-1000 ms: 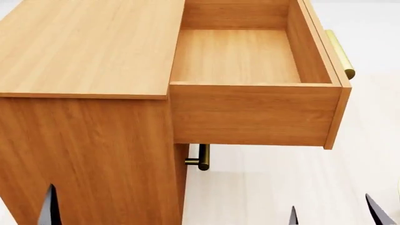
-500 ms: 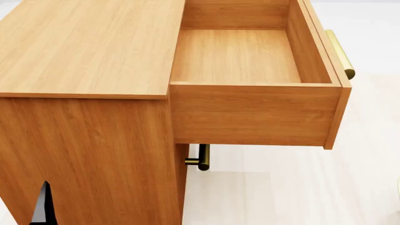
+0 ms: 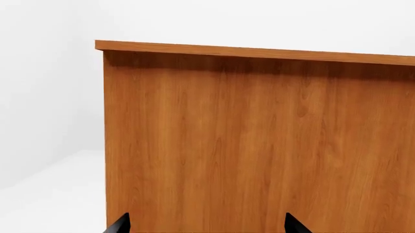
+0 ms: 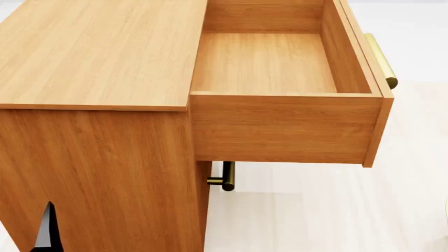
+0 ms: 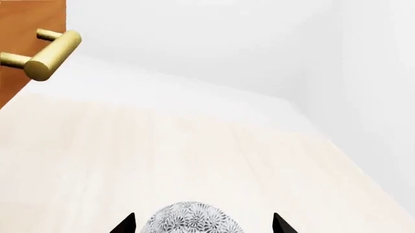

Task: Put the bowl on top of the cabinet.

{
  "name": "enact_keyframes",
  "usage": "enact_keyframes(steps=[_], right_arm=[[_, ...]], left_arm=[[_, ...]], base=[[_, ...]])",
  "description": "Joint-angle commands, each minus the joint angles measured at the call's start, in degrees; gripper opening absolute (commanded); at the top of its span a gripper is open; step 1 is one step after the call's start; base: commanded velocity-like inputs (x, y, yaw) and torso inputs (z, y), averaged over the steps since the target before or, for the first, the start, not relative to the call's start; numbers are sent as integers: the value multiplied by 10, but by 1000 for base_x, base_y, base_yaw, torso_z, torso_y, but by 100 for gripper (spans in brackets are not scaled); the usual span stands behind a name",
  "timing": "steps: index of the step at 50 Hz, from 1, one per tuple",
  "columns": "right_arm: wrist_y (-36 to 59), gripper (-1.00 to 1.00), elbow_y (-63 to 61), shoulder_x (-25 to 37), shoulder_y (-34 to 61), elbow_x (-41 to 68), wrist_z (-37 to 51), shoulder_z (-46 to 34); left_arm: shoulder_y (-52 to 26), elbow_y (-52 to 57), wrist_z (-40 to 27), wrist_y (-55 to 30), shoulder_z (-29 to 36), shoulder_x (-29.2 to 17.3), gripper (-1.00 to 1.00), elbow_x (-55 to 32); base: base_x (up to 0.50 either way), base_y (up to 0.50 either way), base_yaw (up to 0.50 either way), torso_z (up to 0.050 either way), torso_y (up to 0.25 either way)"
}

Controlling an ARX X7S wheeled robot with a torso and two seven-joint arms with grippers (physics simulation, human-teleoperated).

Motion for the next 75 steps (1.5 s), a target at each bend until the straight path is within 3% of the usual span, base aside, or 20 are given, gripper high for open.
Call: enact_keyframes(steps=[1,10,20,39,50,75], right_arm=[[34,100,97,16,211,15,43,-205],[67,100,186,-51,378,-74,1,-375],[38,100,293,-118,447,-148,-34,-462],[-19,100,448,-193,490,-214,-61,-521],[3,100,526,-228,512,-235,-70,-555],[-53,100,603,-237,474,-259,-92,-579]], left_arm=[[-4,-6,-4,-1,0,-2,100,0],[-5,-7,-7,1,-2,-4,100,-1],[-2,2,-9,2,-10,-8,100,-12],[-9,-6,-16,2,-16,-12,100,-17],[-13,-13,-14,2,-13,-13,100,-22],[-3,5,-20,5,-19,-21,100,-31]], base=[[0,0,0,0,0],[0,0,0,0,0],[0,0,0,0,0],[0,0,0,0,0],[0,0,0,0,0],[0,0,0,0,0]])
